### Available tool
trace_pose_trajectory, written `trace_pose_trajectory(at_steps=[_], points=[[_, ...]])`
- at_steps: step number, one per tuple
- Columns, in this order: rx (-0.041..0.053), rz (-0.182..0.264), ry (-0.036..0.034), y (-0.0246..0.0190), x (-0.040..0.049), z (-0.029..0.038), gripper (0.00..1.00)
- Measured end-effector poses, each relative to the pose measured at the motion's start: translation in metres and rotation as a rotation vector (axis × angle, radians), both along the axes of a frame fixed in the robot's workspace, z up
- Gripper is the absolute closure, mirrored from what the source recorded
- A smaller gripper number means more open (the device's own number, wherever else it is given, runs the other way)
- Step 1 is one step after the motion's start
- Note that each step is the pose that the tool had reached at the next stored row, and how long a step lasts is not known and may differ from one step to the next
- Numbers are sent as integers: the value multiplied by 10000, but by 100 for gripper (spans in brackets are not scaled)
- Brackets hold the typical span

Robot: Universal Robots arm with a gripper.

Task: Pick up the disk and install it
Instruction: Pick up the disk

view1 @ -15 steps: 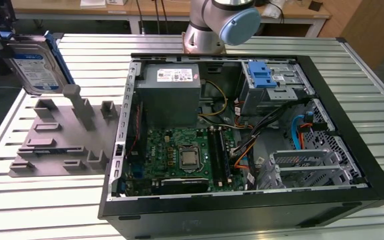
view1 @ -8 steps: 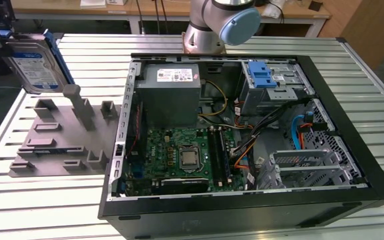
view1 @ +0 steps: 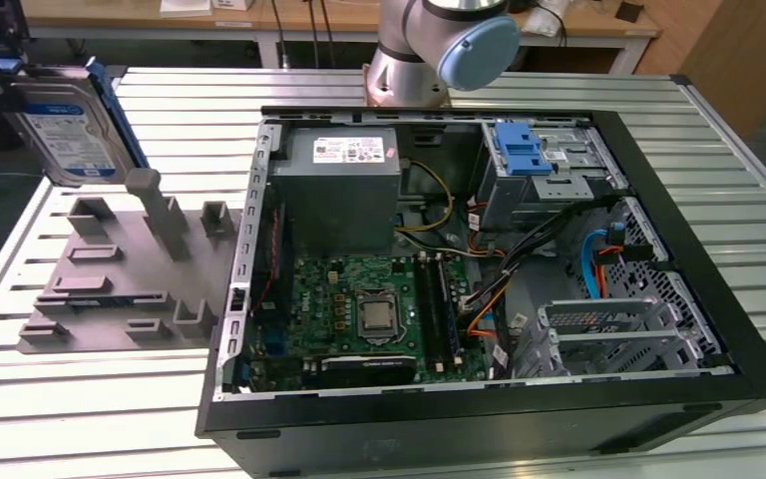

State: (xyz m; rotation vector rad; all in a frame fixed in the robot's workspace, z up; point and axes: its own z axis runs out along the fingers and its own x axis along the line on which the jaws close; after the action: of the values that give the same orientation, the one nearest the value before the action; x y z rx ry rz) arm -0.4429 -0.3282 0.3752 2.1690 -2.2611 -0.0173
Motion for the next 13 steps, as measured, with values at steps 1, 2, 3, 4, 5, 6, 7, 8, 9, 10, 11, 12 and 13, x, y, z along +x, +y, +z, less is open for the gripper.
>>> trace_pose_trajectory(at_steps=[1, 2, 3, 4, 5, 6, 7, 8, 9, 10, 11, 12, 13], points=[[-1, 0, 2, 0, 0, 7, 64], [0, 0, 1, 0, 0, 13, 64], [-1, 0, 1, 0, 0, 21, 64], [0, 0, 1, 0, 0, 28, 64], [0, 0, 1, 0, 0, 36, 64], [0, 0, 0, 0, 0, 43, 64], [0, 0, 0, 0, 0, 50, 64], [0, 0, 0, 0, 0, 56, 64], [0, 0, 0, 0, 0, 62, 64], [0, 0, 0, 0, 0, 68, 64], [0, 0, 1, 0, 0, 75, 64], [0, 0, 1, 0, 0, 81, 64], [0, 0, 1, 0, 0, 87, 64]])
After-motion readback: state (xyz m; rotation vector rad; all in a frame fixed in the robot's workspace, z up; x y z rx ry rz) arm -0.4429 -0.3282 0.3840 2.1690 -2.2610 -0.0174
